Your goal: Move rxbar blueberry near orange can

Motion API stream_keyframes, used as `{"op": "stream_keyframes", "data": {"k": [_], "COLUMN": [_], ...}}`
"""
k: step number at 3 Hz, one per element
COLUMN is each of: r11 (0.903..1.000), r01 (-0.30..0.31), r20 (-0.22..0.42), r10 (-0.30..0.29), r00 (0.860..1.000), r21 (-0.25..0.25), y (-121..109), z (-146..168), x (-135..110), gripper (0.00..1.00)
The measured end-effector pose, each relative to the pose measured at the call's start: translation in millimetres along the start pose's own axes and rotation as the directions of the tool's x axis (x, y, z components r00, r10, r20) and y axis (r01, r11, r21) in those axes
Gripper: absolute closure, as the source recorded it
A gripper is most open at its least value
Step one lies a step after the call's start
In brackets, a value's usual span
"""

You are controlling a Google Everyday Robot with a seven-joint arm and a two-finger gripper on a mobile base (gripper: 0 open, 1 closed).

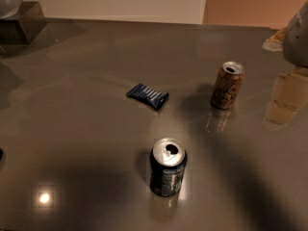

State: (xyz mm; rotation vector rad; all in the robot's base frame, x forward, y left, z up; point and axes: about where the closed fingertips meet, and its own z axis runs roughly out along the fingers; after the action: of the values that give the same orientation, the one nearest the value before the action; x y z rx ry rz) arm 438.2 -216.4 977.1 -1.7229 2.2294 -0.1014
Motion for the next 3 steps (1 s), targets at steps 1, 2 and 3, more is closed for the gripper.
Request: {"op": "stream_keyframes", "data": {"k": [1,2,3], "r11": [1.0,0.9999,0.9983], "r01": [0.0,0.011,0.023], "r20": [0.0,-0.01,-0.002], "r10": [0.0,-0.011,-0.023], "r00": [1.0,1.0,1.0], "r21": [0.0,-0.011,-0.054], "y": [0.0,-6.4,-15.9], "z": [0.0,5.1,22.6], "x": [0.0,-12.1,-40.1], "gripper": [0.0,0.0,0.0]}}
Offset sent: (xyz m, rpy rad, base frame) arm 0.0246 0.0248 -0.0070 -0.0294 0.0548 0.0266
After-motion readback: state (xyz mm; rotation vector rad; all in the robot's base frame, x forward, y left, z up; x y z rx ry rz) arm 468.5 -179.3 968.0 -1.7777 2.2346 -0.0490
